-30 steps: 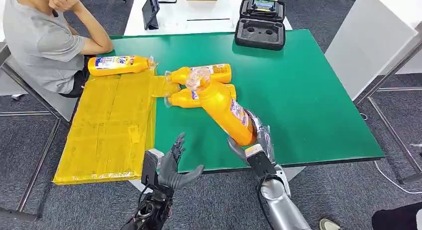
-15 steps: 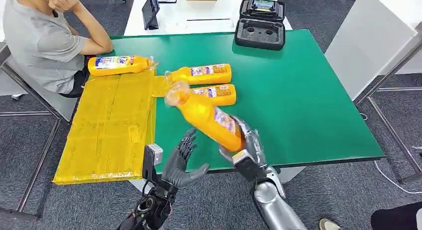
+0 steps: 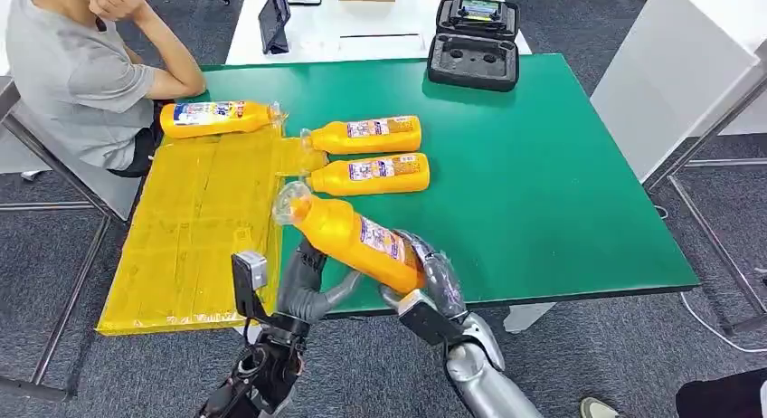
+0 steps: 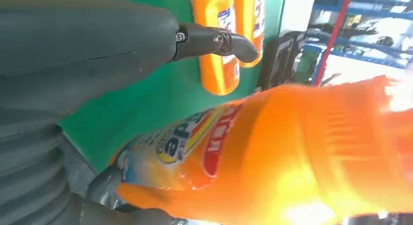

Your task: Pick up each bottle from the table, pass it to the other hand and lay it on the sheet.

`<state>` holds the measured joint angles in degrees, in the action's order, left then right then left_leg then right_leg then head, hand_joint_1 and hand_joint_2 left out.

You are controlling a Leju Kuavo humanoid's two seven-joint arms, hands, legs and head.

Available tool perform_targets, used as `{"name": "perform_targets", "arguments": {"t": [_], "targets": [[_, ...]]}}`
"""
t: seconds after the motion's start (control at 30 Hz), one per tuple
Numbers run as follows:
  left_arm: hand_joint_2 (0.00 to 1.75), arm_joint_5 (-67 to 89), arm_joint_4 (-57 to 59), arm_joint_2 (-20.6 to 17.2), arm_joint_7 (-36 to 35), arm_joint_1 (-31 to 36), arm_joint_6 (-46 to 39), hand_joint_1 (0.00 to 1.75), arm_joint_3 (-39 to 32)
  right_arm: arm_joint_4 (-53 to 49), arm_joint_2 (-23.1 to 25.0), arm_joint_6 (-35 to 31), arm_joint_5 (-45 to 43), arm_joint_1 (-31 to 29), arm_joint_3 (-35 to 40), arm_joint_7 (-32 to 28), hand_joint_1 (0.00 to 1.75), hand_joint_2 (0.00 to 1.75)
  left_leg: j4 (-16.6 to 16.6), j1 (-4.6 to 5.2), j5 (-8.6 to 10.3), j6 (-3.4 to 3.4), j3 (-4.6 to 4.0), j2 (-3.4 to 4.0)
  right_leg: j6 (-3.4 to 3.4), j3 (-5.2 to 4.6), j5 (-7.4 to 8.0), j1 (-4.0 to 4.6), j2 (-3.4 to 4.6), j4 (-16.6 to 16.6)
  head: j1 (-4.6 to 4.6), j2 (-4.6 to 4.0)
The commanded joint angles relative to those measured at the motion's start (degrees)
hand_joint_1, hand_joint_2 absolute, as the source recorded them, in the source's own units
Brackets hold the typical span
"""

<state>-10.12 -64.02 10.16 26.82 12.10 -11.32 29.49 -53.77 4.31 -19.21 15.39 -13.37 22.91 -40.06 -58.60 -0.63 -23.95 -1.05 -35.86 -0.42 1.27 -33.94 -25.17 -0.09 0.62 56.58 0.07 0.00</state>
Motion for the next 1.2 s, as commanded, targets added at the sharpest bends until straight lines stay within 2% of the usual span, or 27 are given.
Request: {"name": "perform_targets", "arguments": {"t": [0.03, 0.23, 0.3, 0.33, 0.63, 0.67, 1.2], "targets": [[1.75, -0.1, 0.3, -1.5, -0.4, 0.8, 0.8, 0.00, -0.5, 3.7, -1.2, -0.3, -0.7, -2.2, 1.6, 0.1, 1.75, 1.75, 0.1, 0.03, -0.07, 0.02, 0.24, 0.10, 0.00, 0.21, -0.04, -0.01, 0.02, -0.1, 0.00, 0.00], [1.75, 0.1, 0.7, -1.5, -0.5, 0.6, 1.0, 0.00, -0.3, 1.5, -0.9, 1.2, -2.1, -1.8, 2.0, 0.1, 1.75, 1.75, 0.1, 0.02, -0.06, 0.03, 0.18, 0.11, -0.01, 0.13, -0.03, -0.01, 0.05, 0.0, 0.00, 0.00], [1.75, 0.2, 0.8, -1.7, -0.5, 0.6, 1.1, 0.00, -0.2, 0.6, -1.0, 1.4, -2.6, -1.7, 1.5, 0.1, 1.75, 1.75, 0.1, 0.03, -0.13, 0.05, 0.40, 0.14, -0.02, 0.34, -0.10, -0.01, 0.04, -0.1, 0.00, 0.00], [1.75, 0.2, 0.8, -1.7, -0.5, 0.6, 1.1, 0.00, -0.1, 0.7, -1.0, 1.5, -2.6, -1.9, 1.4, 0.1, 1.75, 1.75, 0.1, 0.03, -0.06, 0.03, 0.20, 0.09, -0.01, 0.15, -0.04, -0.02, 0.03, 0.0, 0.00, 0.00], [1.75, 0.3, 1.2, -1.6, -0.5, 0.6, 1.4, 0.00, 0.3, 1.0, -1.1, 2.1, -2.2, -2.2, 1.7, 0.1, 1.75, 1.75, 0.1, 0.05, -0.14, 0.03, 0.48, 0.15, 0.00, 0.41, -0.10, -0.03, 0.02, -0.1, 0.00, 0.00], [1.75, 0.3, 1.3, -1.5, -0.5, 0.6, 1.4, 0.00, 0.6, 1.1, -1.0, 2.5, -2.2, -2.2, 1.9, 0.1, 1.75, 1.75, 0.1, 0.03, -0.06, 0.01, 0.21, 0.10, 0.00, 0.17, -0.04, -0.02, 0.04, -0.1, 0.00, 0.00], [1.75, 0.4, 3.7, -0.5, -0.8, 2.2, 1.5, 0.00, 2.0, 3.1, 0.6, 2.3, -1.5, -3.7, 4.0, 0.1, 1.75, 1.75, 0.1, 0.03, -0.06, 0.02, 0.26, 0.08, 0.00, 0.21, -0.05, -0.02, -0.01, -0.1, 0.00, 0.00]]}}
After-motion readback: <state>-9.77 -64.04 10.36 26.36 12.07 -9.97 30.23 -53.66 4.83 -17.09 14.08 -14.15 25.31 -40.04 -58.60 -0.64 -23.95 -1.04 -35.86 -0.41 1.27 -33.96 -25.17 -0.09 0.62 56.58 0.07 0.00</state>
